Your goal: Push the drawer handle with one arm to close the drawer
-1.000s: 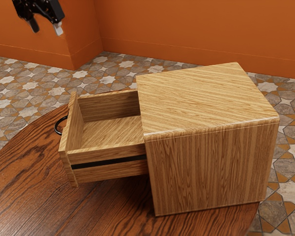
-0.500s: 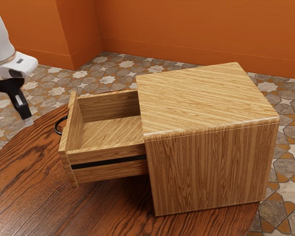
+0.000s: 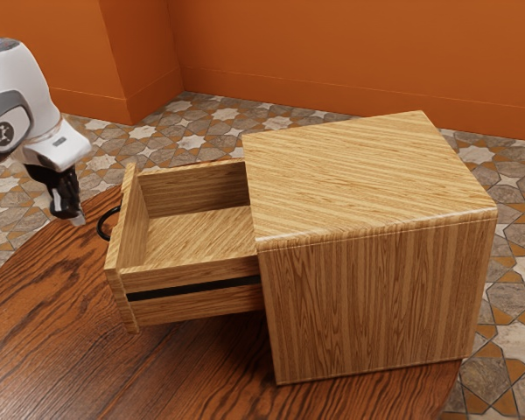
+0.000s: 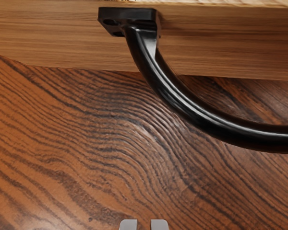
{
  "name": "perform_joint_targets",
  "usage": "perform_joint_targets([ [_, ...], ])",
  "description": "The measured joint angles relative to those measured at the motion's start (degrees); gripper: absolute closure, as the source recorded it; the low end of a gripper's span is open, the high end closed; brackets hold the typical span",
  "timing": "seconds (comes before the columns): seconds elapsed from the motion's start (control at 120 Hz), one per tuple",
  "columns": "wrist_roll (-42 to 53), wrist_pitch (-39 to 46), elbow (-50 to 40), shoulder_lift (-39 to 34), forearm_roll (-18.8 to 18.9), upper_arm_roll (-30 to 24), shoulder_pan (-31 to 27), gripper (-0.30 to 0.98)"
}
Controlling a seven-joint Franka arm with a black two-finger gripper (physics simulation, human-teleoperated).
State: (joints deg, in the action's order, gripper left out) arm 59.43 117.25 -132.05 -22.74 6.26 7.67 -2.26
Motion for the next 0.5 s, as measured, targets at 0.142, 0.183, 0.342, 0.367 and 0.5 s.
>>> perform_joint_targets([
  [0.142, 4.1, 0.7, -0.7, -0.2, -1.9, -0.5, 0.3, 0.78],
  [0.183, 5.1, 0.8, -1.0, -0.3, -2.5, -0.8, 0.1, 0.78],
  [0.342, 8.1, 1.0, -1.3, -0.4, -4.2, -2.9, -0.2, 0.78],
  [0.367, 8.4, 1.0, -1.3, -0.4, -4.4, -3.0, -0.2, 0.78],
  [0.5, 9.5, 0.9, -1.3, -0.4, -4.8, -4.4, -0.4, 0.78],
])
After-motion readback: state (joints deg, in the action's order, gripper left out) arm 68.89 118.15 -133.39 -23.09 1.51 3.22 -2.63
